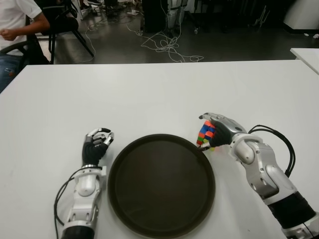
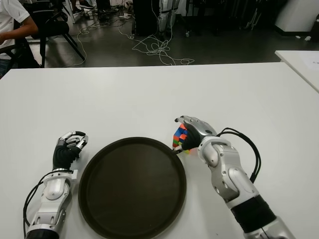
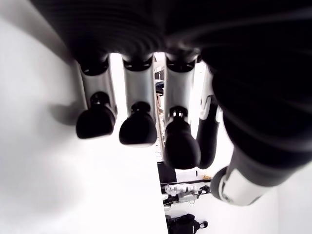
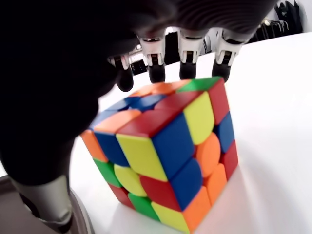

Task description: Pick up the Rubik's Cube and put it in the plate

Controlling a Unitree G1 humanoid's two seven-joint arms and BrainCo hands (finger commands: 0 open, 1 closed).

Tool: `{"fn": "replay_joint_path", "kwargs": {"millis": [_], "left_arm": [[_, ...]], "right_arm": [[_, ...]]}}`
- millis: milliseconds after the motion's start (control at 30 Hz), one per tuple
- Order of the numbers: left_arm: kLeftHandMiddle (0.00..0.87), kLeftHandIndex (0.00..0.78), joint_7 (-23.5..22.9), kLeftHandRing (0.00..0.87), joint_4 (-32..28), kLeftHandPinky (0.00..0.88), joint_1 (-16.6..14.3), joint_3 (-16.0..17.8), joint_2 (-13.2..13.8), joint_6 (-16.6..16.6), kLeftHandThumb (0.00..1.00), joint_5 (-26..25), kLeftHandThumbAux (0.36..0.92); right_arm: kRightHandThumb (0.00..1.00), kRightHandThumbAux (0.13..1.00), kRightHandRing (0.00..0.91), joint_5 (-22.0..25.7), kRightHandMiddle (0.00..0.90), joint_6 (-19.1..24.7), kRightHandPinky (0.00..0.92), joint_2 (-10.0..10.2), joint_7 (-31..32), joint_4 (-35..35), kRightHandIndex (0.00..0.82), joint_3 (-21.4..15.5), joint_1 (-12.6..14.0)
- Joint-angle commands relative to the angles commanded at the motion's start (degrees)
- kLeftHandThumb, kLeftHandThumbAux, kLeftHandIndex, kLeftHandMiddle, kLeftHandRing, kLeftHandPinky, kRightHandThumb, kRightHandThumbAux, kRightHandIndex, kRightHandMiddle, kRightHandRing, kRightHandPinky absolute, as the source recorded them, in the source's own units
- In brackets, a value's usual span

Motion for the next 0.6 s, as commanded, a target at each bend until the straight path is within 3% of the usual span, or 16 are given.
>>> {"fn": "replay_joint_path", "kwargs": {"millis": [333,600], "left_arm": [[0.807,0.444,-0.2,0.820,0.8,0.793,-0.2,0.3,-0.3,-2.0,0.706,-0.6,0.707],[0.810,0.443,0.2,0.820,-0.1,0.791,0.1,0.0,-0.3,-1.1,0.707,-0.4,0.707]], "right_arm": [[0.000,0.749,0.000,0.7,0.000,-0.5,0.007,0.2,-1.4,0.7,0.000,-0.5,0.1],[0.000,0.748,0.001,1.5,0.000,-1.1,0.018,-0.4,-2.0,1.1,0.000,-1.0,0.1]]}}
